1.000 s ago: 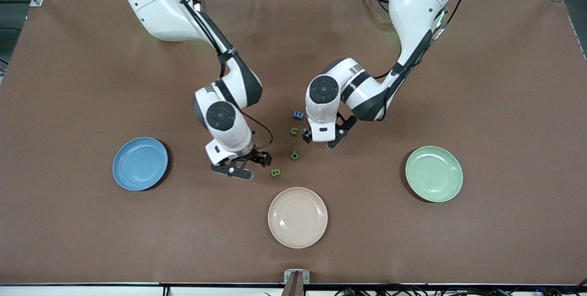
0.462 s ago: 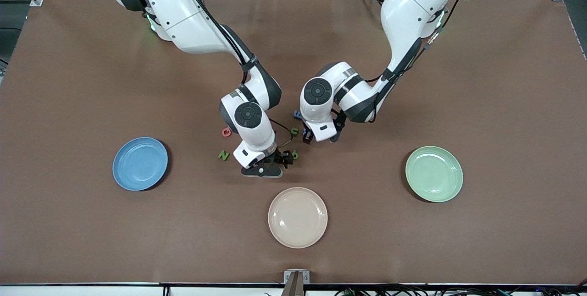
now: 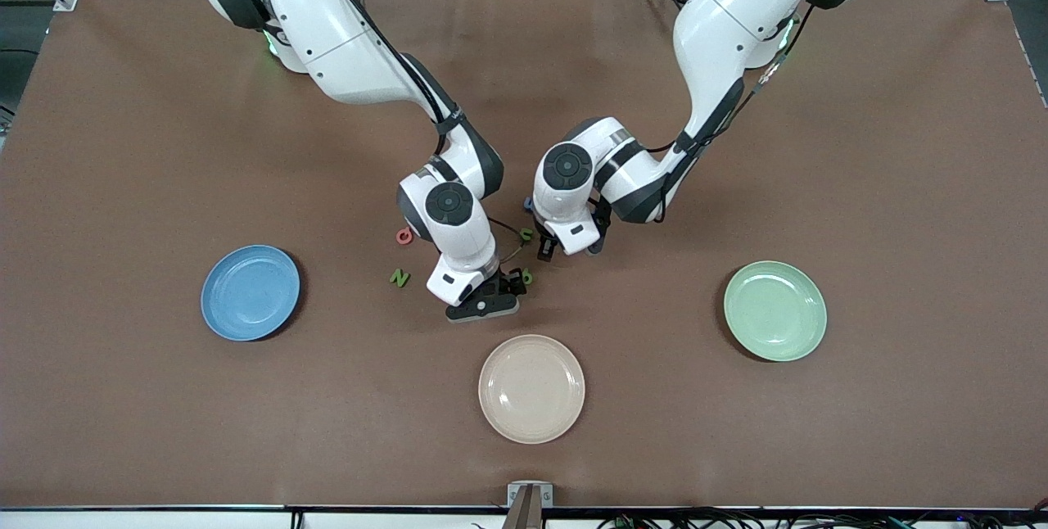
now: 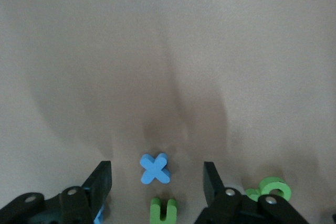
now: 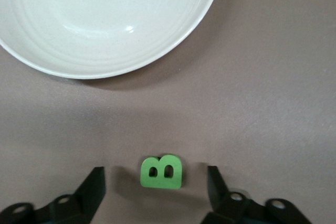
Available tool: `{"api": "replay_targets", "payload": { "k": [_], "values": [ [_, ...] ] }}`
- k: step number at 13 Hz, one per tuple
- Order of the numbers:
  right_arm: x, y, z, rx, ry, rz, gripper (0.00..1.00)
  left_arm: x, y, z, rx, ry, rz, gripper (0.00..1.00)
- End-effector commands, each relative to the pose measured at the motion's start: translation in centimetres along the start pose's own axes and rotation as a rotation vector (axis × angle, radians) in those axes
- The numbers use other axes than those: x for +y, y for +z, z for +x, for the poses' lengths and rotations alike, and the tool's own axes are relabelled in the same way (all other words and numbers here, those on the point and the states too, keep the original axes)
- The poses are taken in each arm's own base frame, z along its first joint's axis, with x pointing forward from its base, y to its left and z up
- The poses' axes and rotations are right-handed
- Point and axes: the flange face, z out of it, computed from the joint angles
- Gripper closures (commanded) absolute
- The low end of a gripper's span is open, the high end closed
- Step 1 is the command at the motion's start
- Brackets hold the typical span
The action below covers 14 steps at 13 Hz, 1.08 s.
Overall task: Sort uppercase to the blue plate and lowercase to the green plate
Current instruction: 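Carry the B and x to the blue and green plates with both grippers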
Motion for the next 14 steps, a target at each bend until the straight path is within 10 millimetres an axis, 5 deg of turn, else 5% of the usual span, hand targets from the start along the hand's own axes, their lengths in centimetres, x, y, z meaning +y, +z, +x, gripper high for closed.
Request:
{"api": "replay_targets", "payload": {
  "k": [1, 7, 9, 10, 11, 14],
  "values": [
    [-0.1, 0.7, -0.1, 0.015, -0.050, -0.029, 0.35, 0.2, 0.4, -0.4, -0.010, -0.039, -0.023, 0.24],
    [-0.1, 0.8, -0.1, 0.018, -0.057, -0.034, 0.74, -0.3, 1.7, -0.8, -0.003, -0.031, -0.004, 0.34],
    [0.7, -0.3, 0.9, 0.032, -0.045, -0.033, 0.92, -0.3, 1.8, -0.7, -0.003, -0.034, -0.003, 0.44],
    [1.3, -1.6, 1.7, 0.039, -0.032, -0.034, 0.93, -0.2, 1.7, -0.6, -0.002, -0.034, -0.004, 0.46],
    [2.7, -2.2, 2.2, 0.016, -0.015, -0.051, 0.93, 0.0, 1.6, -0.3, -0.002, -0.038, -0.006, 0.52],
    [7.8, -5.8, 4.6, -0.048, 0.010, -0.102, 0.93, 0.5, 0.8, 0.2, -0.001, -0.036, -0.019, 0.97]
  ]
}}
